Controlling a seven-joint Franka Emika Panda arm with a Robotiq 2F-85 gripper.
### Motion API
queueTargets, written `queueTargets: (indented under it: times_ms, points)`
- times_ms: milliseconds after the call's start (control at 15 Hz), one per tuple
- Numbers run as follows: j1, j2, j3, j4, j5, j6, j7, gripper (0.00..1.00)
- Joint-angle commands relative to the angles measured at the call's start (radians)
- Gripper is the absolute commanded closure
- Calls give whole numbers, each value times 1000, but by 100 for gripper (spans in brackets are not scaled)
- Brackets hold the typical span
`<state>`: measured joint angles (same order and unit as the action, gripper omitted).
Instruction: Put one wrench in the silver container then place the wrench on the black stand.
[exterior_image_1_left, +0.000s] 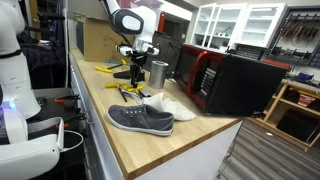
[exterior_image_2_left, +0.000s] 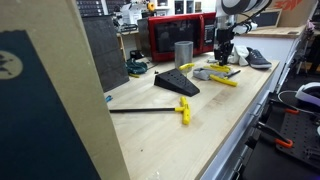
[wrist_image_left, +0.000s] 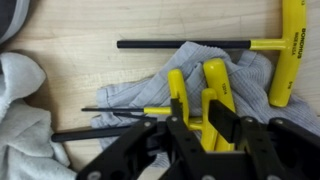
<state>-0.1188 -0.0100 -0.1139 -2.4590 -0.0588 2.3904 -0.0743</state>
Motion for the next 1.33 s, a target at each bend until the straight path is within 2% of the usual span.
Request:
queueTargets:
  times_ms: [0,67,133,200,333,733,800,867,933,1000,1267]
  points:
    - [-5,4,-7,-14,-12,20,7,96]
    - [-7,2,-8,-14,-11,20,6,100]
    - [-8,-3,-10,-16,-5,17,3,95]
    - [-8,-10,-11,-17,4,14,-2,69]
    - [-9,-21,-14,-21,8,7,-8,68]
    - [-21,-19,-25,-41,-5,9,-11,26]
    - [-23,-17,-26,-43,-5,11,-11,30]
    - [-24,-15,-28,-46,-5,14,-9,61]
    - [-24,-15,-30,-50,-4,15,-8,56]
    - [-24,-15,-30,-54,-1,15,-9,57]
    - [-23,-17,-30,-68,5,14,-12,87]
